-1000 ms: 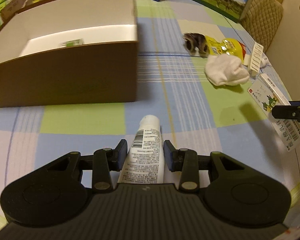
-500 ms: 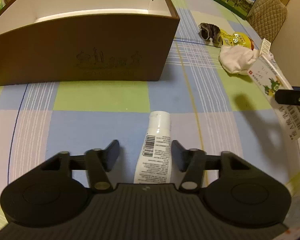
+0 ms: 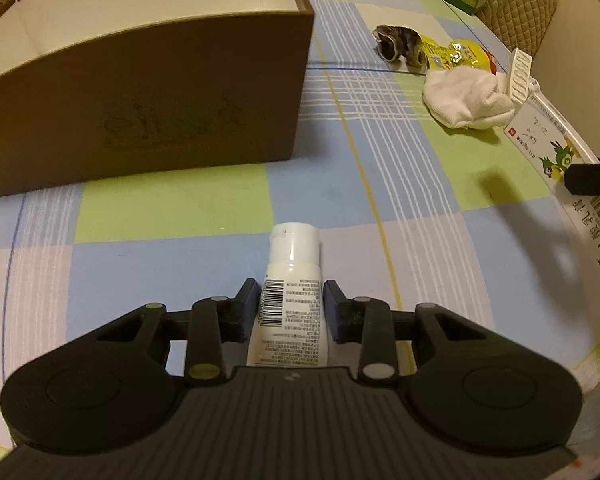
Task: Organize objects
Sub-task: 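Lift the white tube and white box and carry them toward the brown box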
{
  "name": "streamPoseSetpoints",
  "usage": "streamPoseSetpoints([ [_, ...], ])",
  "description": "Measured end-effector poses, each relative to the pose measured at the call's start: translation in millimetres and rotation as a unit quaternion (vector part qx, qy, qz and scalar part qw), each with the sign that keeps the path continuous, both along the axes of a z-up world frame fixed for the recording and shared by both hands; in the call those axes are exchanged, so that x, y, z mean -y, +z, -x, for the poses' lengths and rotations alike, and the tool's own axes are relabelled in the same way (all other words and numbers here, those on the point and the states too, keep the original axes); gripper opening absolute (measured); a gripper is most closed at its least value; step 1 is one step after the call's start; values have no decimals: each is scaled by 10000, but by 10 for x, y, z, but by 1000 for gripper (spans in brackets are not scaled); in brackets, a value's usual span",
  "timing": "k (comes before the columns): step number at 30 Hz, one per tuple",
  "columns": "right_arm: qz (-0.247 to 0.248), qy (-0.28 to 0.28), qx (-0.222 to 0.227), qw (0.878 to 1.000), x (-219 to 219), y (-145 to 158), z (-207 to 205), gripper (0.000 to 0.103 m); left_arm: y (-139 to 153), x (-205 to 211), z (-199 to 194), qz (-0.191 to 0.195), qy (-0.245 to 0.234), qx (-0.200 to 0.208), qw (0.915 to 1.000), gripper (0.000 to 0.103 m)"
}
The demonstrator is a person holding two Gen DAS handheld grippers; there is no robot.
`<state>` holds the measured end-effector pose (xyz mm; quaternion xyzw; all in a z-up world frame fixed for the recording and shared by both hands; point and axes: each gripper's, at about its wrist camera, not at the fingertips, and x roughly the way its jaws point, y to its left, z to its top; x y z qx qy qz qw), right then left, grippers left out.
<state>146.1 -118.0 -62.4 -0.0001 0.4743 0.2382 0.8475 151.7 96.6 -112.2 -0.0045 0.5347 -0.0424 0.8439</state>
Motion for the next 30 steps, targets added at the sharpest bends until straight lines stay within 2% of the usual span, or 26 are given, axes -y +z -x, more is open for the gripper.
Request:
streamPoseSetpoints([
  [8, -155, 236, 103, 9995, -177, 71, -58, 23, 347, -281, 130, -77, 245, 462, 9986, 29],
  [20, -689, 790, 429, 9936, -847, 371, -242, 23, 1013, -873, 277, -36, 875, 1185, 9891, 29],
  [30, -1059, 864, 609, 9887, -1484, 568, -544, 23, 1479, -1458, 37, -140, 1133, 1523, 9817, 29],
])
